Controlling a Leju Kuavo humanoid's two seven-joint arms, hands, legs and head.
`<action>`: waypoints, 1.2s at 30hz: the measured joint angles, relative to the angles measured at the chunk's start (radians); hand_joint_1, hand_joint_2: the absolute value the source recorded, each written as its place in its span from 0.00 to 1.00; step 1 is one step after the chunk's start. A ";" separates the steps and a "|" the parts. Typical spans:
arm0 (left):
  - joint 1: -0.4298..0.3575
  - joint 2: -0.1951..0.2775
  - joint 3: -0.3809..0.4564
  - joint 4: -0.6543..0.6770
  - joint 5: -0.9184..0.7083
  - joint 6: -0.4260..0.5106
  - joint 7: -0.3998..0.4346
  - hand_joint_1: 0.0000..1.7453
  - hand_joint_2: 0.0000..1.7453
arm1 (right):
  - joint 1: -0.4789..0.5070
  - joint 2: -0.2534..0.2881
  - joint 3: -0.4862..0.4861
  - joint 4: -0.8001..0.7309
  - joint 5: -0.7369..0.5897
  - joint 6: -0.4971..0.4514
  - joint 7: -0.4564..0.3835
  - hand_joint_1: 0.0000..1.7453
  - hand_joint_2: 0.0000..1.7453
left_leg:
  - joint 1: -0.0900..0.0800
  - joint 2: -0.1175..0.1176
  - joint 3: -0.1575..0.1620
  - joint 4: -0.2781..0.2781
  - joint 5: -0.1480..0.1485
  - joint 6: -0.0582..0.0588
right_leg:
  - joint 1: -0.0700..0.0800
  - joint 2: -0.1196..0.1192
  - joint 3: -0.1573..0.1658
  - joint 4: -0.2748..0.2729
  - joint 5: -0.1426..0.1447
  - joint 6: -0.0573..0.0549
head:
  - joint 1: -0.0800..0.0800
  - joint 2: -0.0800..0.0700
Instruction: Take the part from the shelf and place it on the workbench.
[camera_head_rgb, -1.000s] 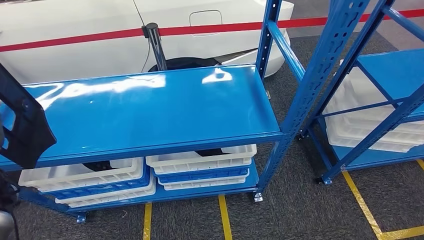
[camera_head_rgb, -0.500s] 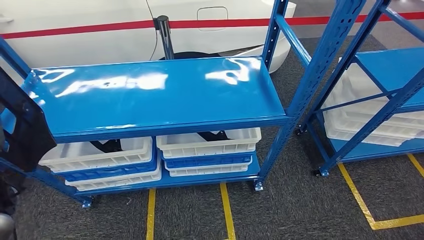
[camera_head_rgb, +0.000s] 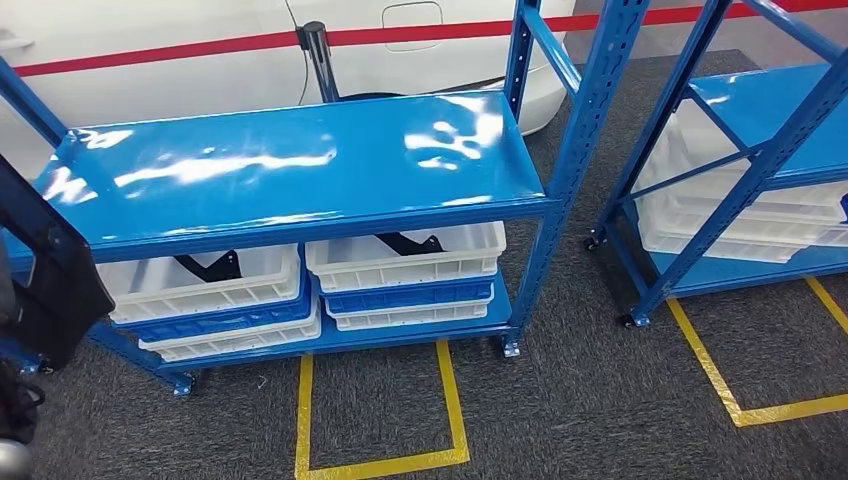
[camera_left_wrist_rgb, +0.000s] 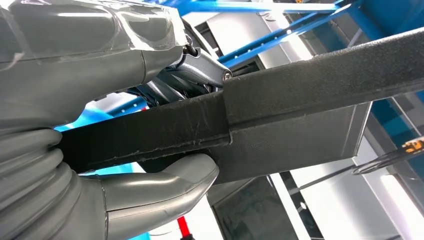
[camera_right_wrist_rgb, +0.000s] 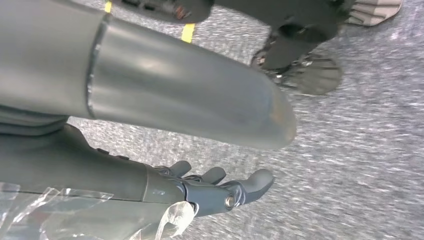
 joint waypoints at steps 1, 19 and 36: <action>0.004 0.000 0.003 0.000 0.000 0.001 0.000 1.00 1.00 | 0.001 0.000 0.000 0.000 0.000 0.000 -0.003 0.00 0.00 | 0.000 0.000 -0.020 0.068 -0.051 -0.004 | 0.001 -0.001 -0.014 0.001 0.010 -0.004 | -0.001 0.000; 0.017 0.003 0.021 -0.022 -0.020 0.004 0.061 1.00 1.00 | -0.005 0.019 0.000 0.000 -0.012 -0.004 -0.012 0.00 0.00 | -0.005 0.004 0.082 -0.111 0.062 0.053 | -0.007 0.000 -0.214 0.370 -0.122 0.058 | 0.001 0.000; -0.068 -0.006 -0.030 -0.010 -0.015 0.003 -0.026 1.00 1.00 | -0.019 0.006 -0.002 0.000 -0.041 -0.020 0.024 0.00 0.00 | -0.002 0.005 -0.018 0.206 -0.026 0.003 | 0.008 -0.003 -0.086 0.017 0.053 -0.007 | -0.002 0.000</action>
